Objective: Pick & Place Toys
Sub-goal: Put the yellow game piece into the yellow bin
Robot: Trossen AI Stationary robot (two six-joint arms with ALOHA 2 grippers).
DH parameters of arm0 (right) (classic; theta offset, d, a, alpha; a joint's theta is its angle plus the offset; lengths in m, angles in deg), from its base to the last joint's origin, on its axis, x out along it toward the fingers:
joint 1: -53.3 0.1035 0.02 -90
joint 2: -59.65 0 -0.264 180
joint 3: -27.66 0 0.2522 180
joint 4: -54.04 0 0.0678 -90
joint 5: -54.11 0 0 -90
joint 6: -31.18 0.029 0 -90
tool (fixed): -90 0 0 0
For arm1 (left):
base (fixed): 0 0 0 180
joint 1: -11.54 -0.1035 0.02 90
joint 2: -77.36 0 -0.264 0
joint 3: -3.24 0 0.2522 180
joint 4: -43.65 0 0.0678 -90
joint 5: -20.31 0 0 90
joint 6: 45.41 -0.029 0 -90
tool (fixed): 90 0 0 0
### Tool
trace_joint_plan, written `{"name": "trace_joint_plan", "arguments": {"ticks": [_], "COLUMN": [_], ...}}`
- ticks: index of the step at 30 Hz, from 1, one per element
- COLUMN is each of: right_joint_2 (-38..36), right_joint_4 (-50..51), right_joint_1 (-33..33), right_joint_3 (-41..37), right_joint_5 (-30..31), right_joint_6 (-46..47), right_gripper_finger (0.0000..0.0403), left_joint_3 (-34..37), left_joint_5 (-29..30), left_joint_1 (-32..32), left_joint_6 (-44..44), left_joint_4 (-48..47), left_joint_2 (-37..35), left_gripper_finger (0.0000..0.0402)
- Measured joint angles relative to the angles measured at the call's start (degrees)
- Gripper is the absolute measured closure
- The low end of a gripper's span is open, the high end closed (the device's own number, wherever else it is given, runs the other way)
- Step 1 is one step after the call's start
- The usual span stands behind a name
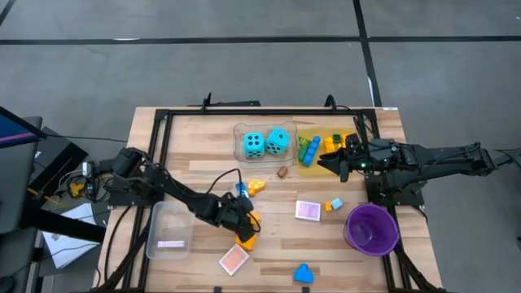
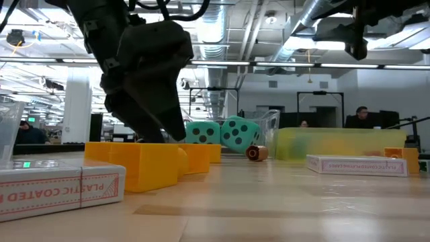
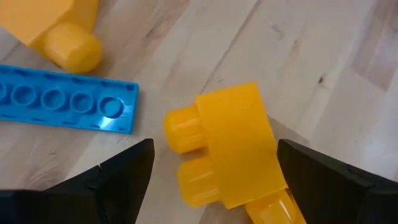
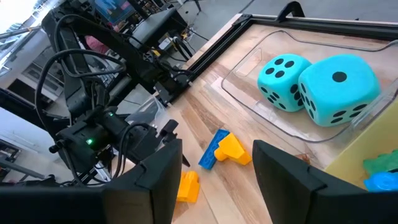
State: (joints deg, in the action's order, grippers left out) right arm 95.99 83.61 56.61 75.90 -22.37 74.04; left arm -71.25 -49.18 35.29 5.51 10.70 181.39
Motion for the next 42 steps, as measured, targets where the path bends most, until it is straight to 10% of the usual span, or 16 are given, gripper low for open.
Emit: {"name": "trace_joint_plan", "arguments": {"ticks": [22,30,42], "right_joint_2": [0.0,0.0,1.4], "right_joint_4": [0.2,0.2,-0.8], "right_joint_1": [0.0,0.0,0.0], "right_joint_3": [0.0,0.0,0.0], "right_joint_5": [0.0,0.0,0.0], "right_joint_6": [-1.5,-1.4,-5.1], "right_gripper_finger": [0.0214,0.0214,0.0214], "left_joint_3": [-0.1,0.1,0.2], "left_joint_5": [-2.0,0.0,0.0], "left_joint_1": [0.2,0.0,-2.0], "left_joint_6": [-5.9,-7.2,-13.4], "left_joint_4": [-1.3,-1.6,-1.2], "left_joint_2": [4.5,3.6,-8.2], "left_gripper_finger": [0.0068,0.0135,0.0141]}}
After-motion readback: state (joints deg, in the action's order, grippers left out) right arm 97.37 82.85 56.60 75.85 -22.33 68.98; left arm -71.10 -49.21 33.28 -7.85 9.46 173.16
